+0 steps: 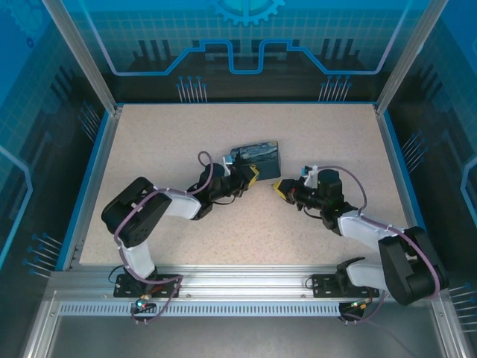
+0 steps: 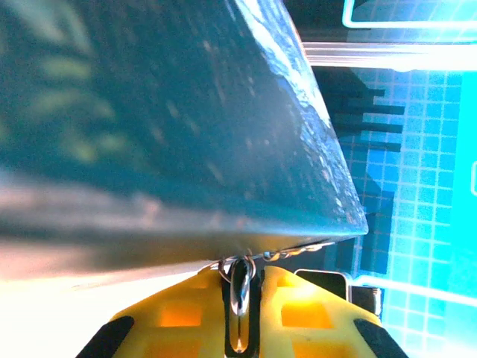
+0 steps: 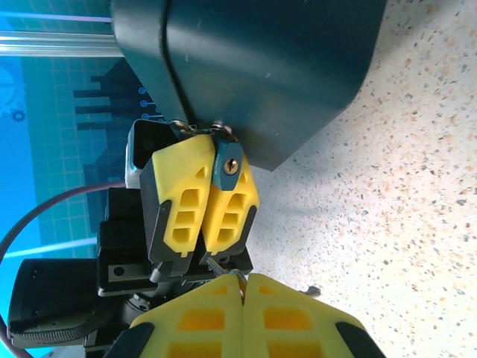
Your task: Unlock the padlock with the key
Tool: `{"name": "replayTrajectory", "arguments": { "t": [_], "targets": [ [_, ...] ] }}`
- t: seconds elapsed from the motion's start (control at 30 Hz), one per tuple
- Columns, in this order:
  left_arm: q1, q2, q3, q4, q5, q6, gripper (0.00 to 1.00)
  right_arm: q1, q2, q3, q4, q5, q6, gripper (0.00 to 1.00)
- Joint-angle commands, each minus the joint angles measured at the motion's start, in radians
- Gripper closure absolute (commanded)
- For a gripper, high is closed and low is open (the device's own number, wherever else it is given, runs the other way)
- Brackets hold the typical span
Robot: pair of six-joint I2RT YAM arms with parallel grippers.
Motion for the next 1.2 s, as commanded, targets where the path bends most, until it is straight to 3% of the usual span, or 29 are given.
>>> {"name": "replayTrajectory", "arguments": {
  "t": [0.0, 0.43, 1.17],
  "targets": [
    [0.002, -0.063, -0.015, 0.087, -0.045, -0.035, 1.00, 0.029, 0.006, 0.023, 0.043, 0.043, 0.046, 1.00],
    [0.002, -0.033, -0.006, 0.176, -0.035, -0.102, 1.00, 0.060, 0.139, 0.067, 0.151, 0.069, 0.134, 1.00],
    [0.001, -0.009, 0.000, 0.194, 0.013, -0.101, 1.00, 0.059, 0.143, 0.121, 0.109, 0.068, 0.099, 1.00]
  ]
}}
